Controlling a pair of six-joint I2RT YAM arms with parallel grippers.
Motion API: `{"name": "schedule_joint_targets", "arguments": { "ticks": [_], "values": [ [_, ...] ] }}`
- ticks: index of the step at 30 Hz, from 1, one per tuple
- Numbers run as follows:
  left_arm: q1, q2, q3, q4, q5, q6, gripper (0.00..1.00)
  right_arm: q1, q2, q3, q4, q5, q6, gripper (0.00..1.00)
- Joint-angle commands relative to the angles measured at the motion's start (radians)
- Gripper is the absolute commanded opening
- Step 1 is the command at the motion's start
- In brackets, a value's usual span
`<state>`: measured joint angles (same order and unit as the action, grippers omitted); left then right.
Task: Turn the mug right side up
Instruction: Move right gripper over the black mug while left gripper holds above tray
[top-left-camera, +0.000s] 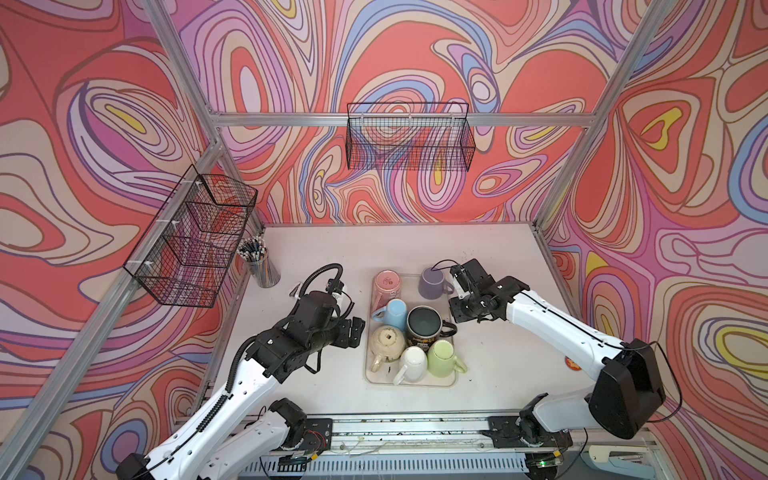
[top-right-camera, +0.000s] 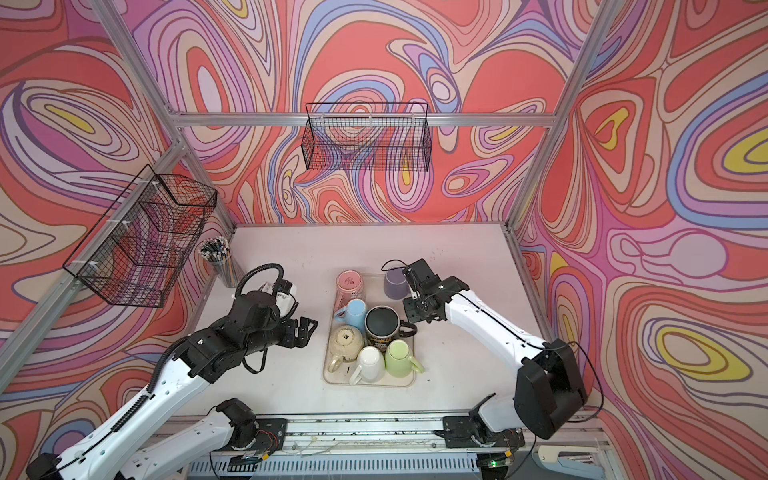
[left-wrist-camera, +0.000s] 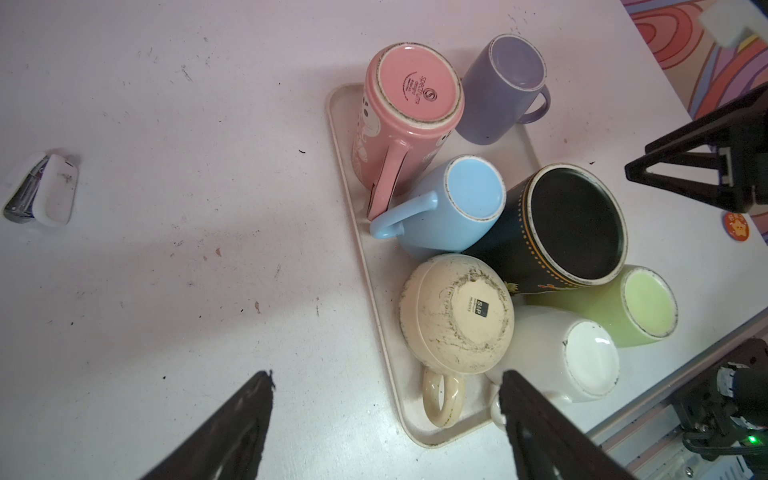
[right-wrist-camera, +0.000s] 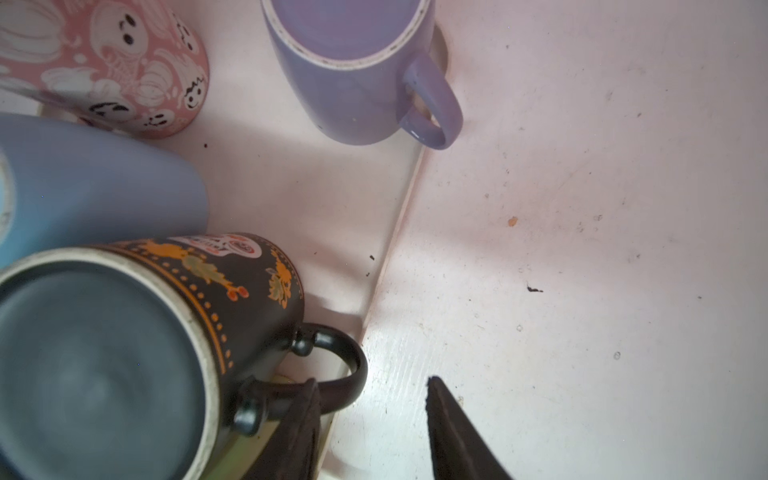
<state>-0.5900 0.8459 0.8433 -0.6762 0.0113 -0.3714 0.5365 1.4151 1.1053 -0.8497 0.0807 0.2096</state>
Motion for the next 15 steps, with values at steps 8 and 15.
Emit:
{"name": "schedule_joint_targets", "arguments": {
  "ticks": [8, 15],
  "values": [
    [-0.005, -0.007, -0.01, 0.007, 0.016, -0.004, 0.88, 0.021, -0.009, 0.021, -0.107, -0.081, -0.08, 0.49],
    [-0.005, -0.009, -0.013, 0.006, 0.017, -0.004, 0.89, 0.065, 0.045, 0.011, -0.061, -0.094, -0.078, 0.54]
  ]
}}
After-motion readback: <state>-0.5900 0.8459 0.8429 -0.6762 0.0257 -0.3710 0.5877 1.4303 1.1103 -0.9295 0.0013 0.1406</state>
